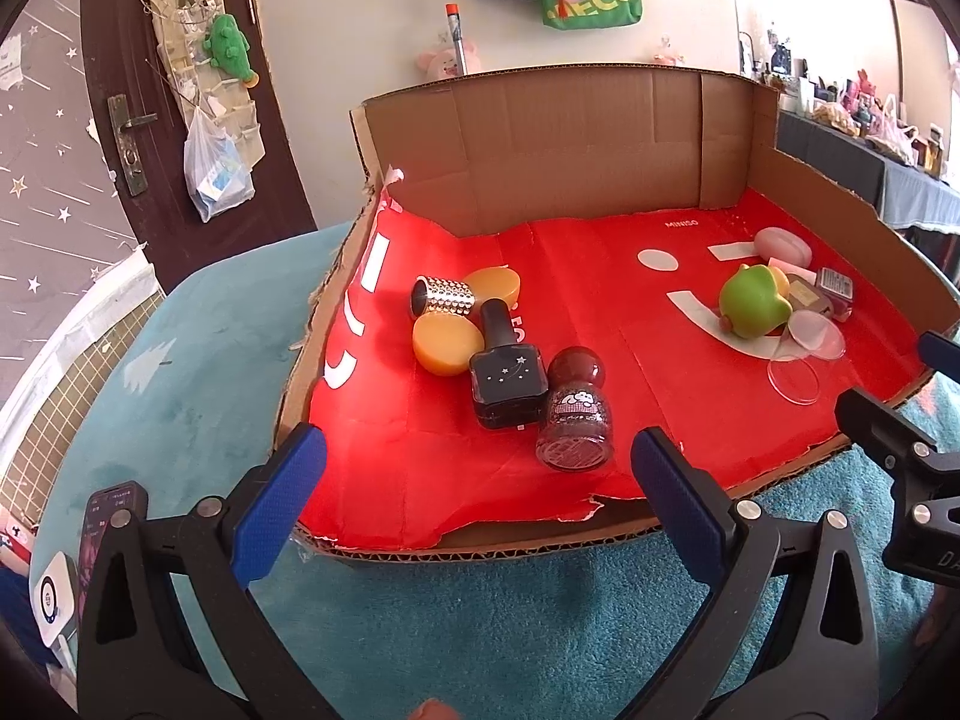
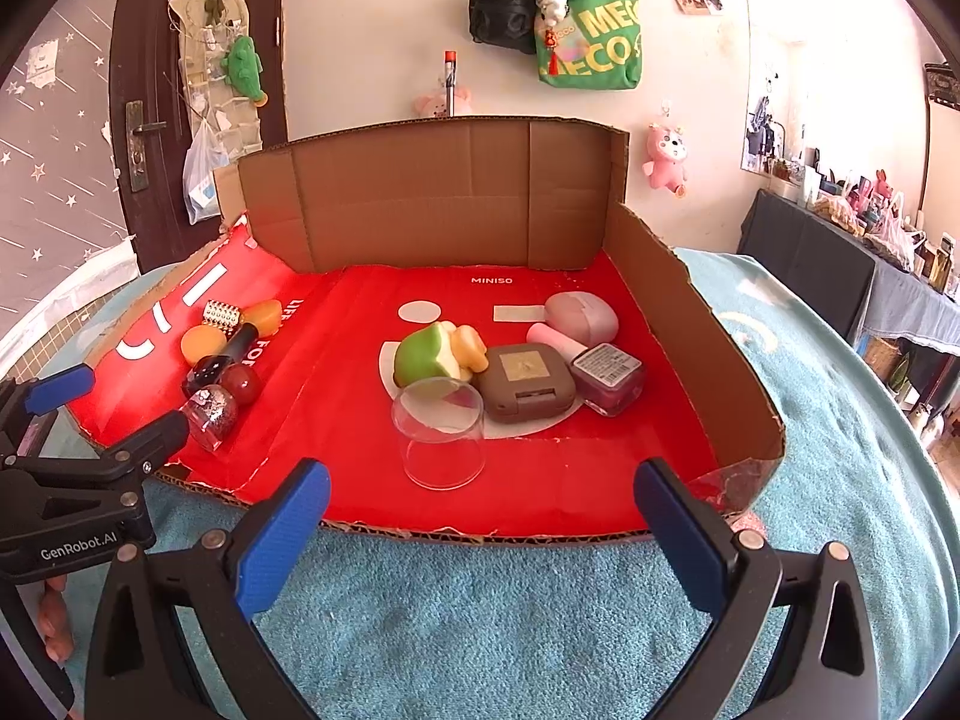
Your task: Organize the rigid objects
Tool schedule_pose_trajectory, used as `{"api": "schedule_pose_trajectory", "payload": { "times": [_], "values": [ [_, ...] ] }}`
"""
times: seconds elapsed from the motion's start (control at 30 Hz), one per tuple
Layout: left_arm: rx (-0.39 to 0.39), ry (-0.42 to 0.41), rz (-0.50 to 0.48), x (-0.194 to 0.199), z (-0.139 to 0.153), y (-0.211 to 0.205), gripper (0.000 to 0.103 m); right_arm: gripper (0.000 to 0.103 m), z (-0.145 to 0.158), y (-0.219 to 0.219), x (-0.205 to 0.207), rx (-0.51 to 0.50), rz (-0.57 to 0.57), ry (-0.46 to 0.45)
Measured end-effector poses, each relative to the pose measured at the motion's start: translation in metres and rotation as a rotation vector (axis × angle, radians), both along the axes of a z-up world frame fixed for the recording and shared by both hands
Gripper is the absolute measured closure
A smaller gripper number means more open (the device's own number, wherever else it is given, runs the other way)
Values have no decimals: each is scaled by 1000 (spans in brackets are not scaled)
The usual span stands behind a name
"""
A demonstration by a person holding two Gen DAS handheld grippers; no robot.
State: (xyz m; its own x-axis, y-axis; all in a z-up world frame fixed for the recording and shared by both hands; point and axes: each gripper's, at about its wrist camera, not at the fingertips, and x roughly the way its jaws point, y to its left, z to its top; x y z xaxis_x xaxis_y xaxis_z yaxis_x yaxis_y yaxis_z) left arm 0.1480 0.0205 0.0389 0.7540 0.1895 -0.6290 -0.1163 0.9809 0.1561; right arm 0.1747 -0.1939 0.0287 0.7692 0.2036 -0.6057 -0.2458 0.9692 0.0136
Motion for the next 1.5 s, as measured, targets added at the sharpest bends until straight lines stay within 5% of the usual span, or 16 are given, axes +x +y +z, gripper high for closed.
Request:
{"api": "schedule_pose_trajectory", "payload": {
  "times": [1.1,1.5],
  "values": [
    [-2,6,2,0,2,1,0,0,1,0,0,6,5,6],
    [-31,-25,-32,-30,21,0,0,0,25,-9,-28,44,36,-38]
  ]
}}
